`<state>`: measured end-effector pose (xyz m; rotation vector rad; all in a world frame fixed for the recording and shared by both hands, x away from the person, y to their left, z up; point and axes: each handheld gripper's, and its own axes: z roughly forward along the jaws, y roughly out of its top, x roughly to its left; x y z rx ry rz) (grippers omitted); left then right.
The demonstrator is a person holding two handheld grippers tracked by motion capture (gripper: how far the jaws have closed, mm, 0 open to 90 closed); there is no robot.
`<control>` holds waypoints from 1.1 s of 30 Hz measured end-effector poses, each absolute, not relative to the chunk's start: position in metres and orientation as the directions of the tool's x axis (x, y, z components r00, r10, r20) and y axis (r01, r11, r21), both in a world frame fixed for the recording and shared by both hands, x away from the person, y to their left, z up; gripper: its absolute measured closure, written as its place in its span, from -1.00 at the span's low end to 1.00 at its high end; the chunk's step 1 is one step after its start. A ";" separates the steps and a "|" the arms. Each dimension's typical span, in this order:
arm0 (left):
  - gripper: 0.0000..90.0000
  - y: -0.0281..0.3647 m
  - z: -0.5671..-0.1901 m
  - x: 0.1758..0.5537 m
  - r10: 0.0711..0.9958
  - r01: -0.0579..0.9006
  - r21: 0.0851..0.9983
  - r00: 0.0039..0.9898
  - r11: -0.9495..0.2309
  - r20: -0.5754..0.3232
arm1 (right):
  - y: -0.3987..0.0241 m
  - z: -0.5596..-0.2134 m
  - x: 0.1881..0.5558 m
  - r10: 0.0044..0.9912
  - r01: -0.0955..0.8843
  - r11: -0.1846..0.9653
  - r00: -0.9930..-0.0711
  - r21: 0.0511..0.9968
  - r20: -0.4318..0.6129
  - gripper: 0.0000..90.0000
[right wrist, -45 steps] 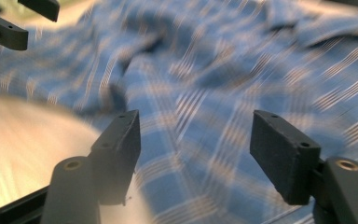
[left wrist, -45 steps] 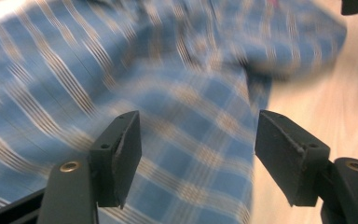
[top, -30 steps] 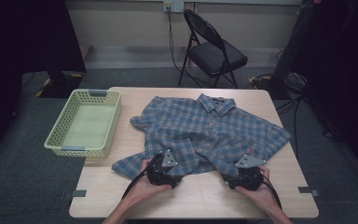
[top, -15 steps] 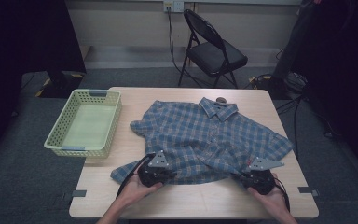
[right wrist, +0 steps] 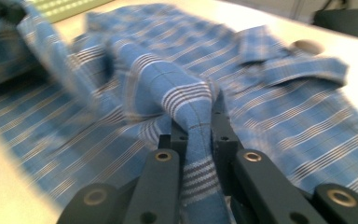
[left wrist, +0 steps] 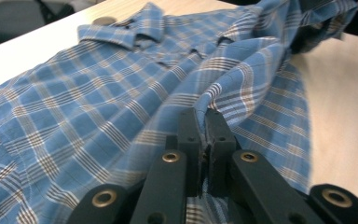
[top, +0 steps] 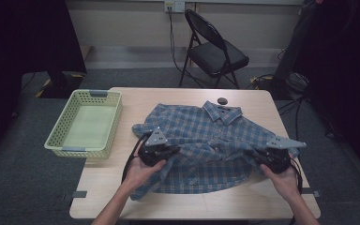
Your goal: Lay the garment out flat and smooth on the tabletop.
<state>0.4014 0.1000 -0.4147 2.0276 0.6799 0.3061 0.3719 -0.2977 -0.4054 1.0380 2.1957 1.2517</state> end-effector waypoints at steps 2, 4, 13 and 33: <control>0.93 0.100 -0.425 0.414 0.610 0.390 0.833 0.788 -0.392 -0.082 | -0.295 -0.409 0.390 0.784 0.429 0.304 -0.620 0.851 0.033 0.86; 0.93 0.099 -0.439 0.424 0.634 0.425 0.811 0.768 -0.401 -0.089 | -0.291 -0.420 0.404 0.795 0.456 0.329 -0.606 0.827 0.017 0.84; 0.89 0.089 -0.486 0.436 0.662 0.478 0.737 0.747 -0.477 -0.055 | -0.290 -0.474 0.436 0.837 0.570 0.331 -0.545 0.752 0.045 0.82; 0.76 0.102 -0.493 0.406 0.626 0.483 0.757 0.770 -0.440 -0.127 | -0.291 -0.459 0.394 0.817 0.522 0.333 -0.575 0.785 0.036 0.12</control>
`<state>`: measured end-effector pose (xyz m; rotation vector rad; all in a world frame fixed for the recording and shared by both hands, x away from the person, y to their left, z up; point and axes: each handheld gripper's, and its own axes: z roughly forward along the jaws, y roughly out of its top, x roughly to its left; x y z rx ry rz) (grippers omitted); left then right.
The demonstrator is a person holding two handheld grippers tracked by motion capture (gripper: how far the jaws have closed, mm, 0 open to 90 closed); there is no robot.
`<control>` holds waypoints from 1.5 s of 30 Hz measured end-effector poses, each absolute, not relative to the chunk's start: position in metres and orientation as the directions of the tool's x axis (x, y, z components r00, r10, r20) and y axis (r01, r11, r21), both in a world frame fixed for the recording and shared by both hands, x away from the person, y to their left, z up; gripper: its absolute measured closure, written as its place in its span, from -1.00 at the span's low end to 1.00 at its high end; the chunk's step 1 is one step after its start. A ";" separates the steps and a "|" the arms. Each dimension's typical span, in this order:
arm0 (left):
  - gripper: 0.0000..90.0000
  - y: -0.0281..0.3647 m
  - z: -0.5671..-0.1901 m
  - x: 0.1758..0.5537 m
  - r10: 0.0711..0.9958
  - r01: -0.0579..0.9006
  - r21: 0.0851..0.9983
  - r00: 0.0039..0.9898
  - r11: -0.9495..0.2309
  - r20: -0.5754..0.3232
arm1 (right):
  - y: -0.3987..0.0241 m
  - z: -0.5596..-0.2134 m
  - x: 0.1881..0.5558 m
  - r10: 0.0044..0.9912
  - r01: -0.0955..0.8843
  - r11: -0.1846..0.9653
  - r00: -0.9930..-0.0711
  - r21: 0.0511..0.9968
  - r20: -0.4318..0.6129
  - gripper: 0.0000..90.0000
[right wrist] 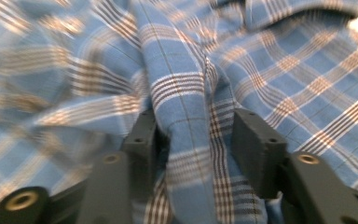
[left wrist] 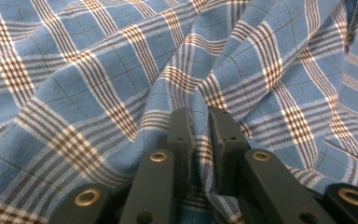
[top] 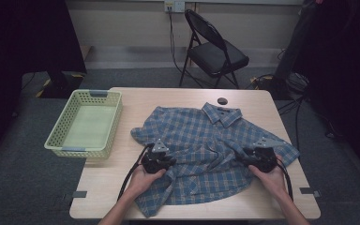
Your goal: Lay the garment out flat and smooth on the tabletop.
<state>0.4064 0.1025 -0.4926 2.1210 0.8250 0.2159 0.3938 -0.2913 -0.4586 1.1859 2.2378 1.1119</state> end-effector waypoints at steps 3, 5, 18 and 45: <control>0.72 0.104 -0.494 0.407 0.628 0.495 0.759 0.764 -0.424 -0.147 | -0.294 -0.443 0.374 0.812 0.480 0.310 -0.582 0.821 0.034 0.02; 0.70 0.104 -0.494 0.407 0.632 0.490 0.760 0.763 -0.427 -0.137 | -0.295 -0.435 0.361 0.813 0.458 0.293 -0.581 0.839 0.033 -0.08; 0.66 0.102 -0.494 0.404 0.636 0.469 0.766 0.765 -0.439 -0.104 | -0.265 -0.472 0.325 0.703 0.488 0.415 -0.708 0.768 0.070 -0.04; 0.60 0.104 -0.492 0.404 0.649 0.487 0.760 0.752 -0.431 -0.114 | -0.248 -0.492 0.313 0.674 0.447 0.507 -0.738 0.737 -0.016 0.94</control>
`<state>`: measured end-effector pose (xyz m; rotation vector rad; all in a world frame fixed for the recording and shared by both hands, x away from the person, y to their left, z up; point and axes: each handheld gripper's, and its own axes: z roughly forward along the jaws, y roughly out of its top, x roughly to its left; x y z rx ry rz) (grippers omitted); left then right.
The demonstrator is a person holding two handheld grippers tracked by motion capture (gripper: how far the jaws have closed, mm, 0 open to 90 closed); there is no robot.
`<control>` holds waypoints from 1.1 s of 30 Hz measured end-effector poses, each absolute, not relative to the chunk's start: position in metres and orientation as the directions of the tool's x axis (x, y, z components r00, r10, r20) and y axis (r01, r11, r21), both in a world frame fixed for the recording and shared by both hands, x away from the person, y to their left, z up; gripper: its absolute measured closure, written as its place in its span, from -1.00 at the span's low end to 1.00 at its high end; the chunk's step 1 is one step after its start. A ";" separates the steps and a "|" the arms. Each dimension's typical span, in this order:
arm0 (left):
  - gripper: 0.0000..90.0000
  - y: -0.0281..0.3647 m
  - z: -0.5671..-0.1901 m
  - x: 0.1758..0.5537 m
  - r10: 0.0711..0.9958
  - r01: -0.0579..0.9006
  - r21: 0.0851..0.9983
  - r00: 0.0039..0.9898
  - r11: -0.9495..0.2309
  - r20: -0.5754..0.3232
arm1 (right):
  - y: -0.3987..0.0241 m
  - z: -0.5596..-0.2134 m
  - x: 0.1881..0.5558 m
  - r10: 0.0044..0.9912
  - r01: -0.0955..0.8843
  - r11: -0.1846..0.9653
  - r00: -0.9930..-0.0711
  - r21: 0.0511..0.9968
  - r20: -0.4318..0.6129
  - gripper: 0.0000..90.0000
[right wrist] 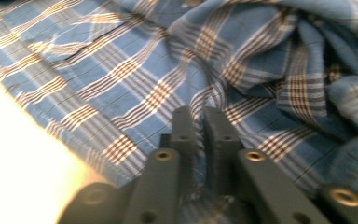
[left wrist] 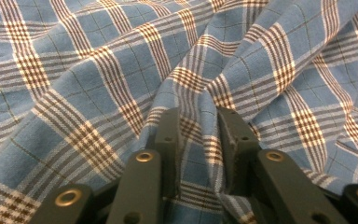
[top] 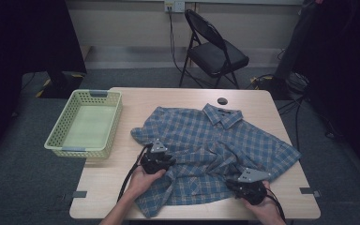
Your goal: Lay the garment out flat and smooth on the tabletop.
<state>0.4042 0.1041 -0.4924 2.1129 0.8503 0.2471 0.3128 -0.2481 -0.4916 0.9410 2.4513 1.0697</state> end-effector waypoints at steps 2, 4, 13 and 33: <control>0.68 0.105 -0.491 0.404 0.647 0.489 0.762 0.753 -0.424 -0.124 | -0.248 -0.491 0.308 0.664 0.453 0.507 -0.748 0.734 0.003 0.96; 0.74 0.107 -0.489 0.405 0.645 0.491 0.763 0.753 -0.420 -0.130 | -0.249 -0.489 0.303 0.654 0.450 0.513 -0.756 0.731 0.007 0.97; 0.84 0.125 -0.474 0.408 0.674 0.489 0.803 0.723 -0.341 -0.154 | -0.256 -0.484 0.260 0.519 0.380 0.545 -0.853 0.748 0.055 0.98; 0.21 0.116 -0.432 0.348 0.536 0.339 0.842 0.841 -0.419 -0.072 | -0.288 -0.477 0.263 0.668 0.456 0.435 -0.742 0.776 0.061 0.19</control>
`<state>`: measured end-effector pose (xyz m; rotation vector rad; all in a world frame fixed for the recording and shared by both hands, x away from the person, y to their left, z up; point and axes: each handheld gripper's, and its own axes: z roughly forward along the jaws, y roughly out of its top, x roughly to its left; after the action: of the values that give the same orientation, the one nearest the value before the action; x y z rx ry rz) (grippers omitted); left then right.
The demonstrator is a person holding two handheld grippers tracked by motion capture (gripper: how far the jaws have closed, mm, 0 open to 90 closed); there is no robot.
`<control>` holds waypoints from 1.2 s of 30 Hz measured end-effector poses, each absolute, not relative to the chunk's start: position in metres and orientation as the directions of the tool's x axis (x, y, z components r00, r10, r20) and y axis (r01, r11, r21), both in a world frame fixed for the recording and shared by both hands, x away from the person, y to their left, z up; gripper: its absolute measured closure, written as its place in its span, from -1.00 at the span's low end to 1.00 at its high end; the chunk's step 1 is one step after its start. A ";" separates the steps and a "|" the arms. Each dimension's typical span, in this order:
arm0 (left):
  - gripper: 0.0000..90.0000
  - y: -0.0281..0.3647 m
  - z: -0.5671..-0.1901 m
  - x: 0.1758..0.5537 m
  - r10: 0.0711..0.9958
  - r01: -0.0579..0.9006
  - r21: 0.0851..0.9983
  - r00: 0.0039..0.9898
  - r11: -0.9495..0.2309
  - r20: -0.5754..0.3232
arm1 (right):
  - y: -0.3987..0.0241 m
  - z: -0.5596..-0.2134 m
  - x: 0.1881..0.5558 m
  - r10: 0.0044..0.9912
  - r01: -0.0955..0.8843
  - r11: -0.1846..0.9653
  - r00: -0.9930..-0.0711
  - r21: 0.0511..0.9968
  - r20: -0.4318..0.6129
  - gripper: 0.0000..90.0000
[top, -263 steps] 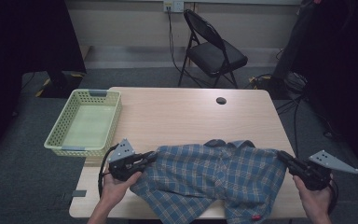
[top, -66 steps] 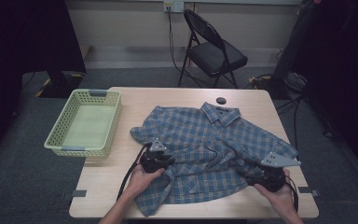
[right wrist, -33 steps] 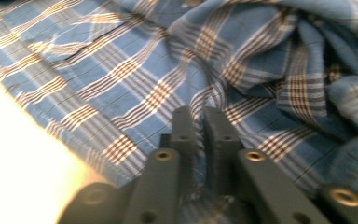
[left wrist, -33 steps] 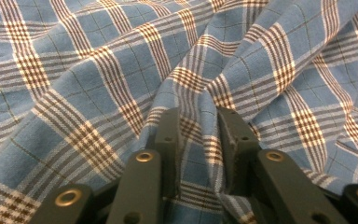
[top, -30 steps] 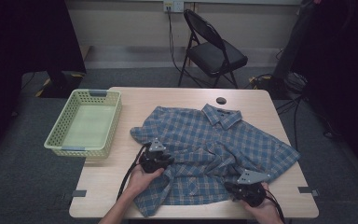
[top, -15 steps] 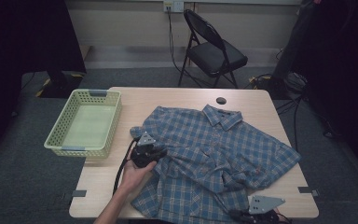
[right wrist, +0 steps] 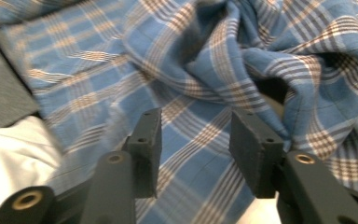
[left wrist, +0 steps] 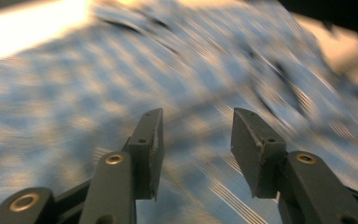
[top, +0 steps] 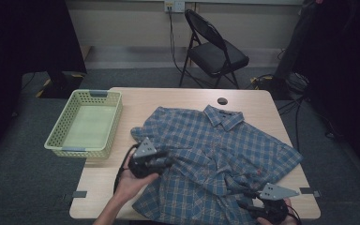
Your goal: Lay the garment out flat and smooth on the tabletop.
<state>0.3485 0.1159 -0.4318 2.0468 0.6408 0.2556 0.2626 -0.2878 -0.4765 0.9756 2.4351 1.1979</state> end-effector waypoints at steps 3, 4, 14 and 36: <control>0.16 0.096 -0.454 0.335 0.536 0.356 0.777 0.843 -0.520 -0.028 | -0.281 -0.479 0.276 0.664 0.466 0.470 -0.746 0.750 0.047 0.15; 0.12 0.092 -0.460 0.332 0.512 0.359 0.764 0.858 -0.536 -0.044 | -0.279 -0.479 0.281 0.657 0.468 0.481 -0.752 0.742 0.049 0.15; -0.22 0.077 -0.486 0.329 0.527 0.366 0.695 0.849 -0.619 0.023 | -0.272 -0.491 0.296 0.688 0.477 0.504 -0.726 0.720 0.000 -0.01; 0.93 0.092 -0.458 0.256 0.299 0.270 0.785 0.947 -0.557 -0.113 | -0.287 -0.462 0.230 0.583 0.383 0.458 -0.811 0.802 0.054 0.96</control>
<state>0.2565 0.0919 -0.4577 2.1890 0.4003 0.0415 0.2304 -0.2868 -0.4618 0.8366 2.4802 1.2752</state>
